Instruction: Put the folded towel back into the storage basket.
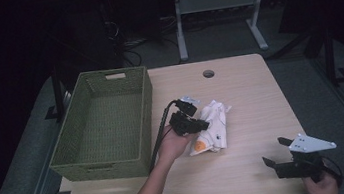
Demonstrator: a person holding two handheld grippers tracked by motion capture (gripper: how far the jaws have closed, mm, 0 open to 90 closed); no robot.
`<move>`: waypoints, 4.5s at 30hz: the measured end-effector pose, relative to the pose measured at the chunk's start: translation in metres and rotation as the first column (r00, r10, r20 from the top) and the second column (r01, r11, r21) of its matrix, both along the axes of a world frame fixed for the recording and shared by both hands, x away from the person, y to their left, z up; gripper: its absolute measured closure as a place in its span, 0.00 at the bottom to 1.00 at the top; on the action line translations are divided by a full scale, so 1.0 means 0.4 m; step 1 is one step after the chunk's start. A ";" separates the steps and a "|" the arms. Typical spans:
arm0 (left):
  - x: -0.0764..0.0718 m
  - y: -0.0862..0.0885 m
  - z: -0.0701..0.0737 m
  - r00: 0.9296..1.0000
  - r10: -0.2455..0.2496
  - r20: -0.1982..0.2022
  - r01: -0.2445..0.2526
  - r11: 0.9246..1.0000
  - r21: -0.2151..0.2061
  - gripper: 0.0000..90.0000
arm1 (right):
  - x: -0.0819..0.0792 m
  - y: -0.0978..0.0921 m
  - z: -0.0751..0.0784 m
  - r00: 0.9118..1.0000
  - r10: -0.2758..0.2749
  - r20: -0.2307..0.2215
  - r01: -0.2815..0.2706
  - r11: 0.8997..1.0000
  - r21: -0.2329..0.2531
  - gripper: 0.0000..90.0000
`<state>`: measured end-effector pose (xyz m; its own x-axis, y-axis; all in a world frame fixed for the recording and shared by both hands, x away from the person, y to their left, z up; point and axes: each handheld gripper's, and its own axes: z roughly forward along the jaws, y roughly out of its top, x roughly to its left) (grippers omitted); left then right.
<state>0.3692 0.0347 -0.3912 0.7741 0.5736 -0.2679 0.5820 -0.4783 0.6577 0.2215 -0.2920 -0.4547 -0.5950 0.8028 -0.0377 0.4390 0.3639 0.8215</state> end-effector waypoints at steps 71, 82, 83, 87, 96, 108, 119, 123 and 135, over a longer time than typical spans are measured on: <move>-0.011 0.250 0.173 0.998 0.034 -0.050 -0.045 0.968 -0.248 0.91 | 0.014 0.000 -0.010 0.999 -0.029 -0.024 0.029 0.999 -0.016 0.15; -0.011 0.289 0.192 0.997 0.050 -0.053 -0.062 0.960 -0.273 0.91 | 0.015 0.001 -0.011 0.999 -0.031 -0.025 0.031 0.999 -0.018 0.15; -0.011 0.297 0.194 0.997 0.052 -0.055 -0.065 0.958 -0.278 0.91 | 0.015 0.001 -0.011 0.999 -0.031 -0.024 0.030 0.999 -0.017 0.15; -0.008 0.326 0.198 0.996 0.064 -0.059 -0.078 0.953 -0.293 0.91 | 0.016 0.001 -0.012 0.999 -0.034 -0.027 0.034 0.999 -0.019 0.15; -0.011 0.384 0.207 0.994 0.088 -0.064 -0.104 0.942 -0.320 0.91 | 0.016 0.004 -0.014 0.999 -0.034 -0.030 0.033 0.999 -0.023 0.15; -0.013 0.472 0.223 0.989 0.138 -0.059 -0.150 0.943 -0.298 0.91 | 0.018 0.007 -0.017 0.999 -0.032 -0.037 0.031 0.999 -0.021 0.15; -0.018 0.541 0.228 0.981 0.186 -0.063 -0.196 0.935 -0.295 0.91 | 0.019 0.009 -0.018 0.999 -0.033 -0.037 0.032 0.999 -0.020 0.15; -0.019 0.559 0.231 0.978 0.198 -0.060 -0.206 0.934 -0.292 0.91 | 0.019 0.008 -0.017 0.999 -0.033 -0.036 0.032 0.999 -0.018 0.15; -0.024 0.612 0.225 0.973 0.224 -0.056 -0.231 0.930 -0.288 0.91 | 0.021 0.007 -0.016 0.998 -0.041 -0.038 0.040 0.999 -0.015 0.15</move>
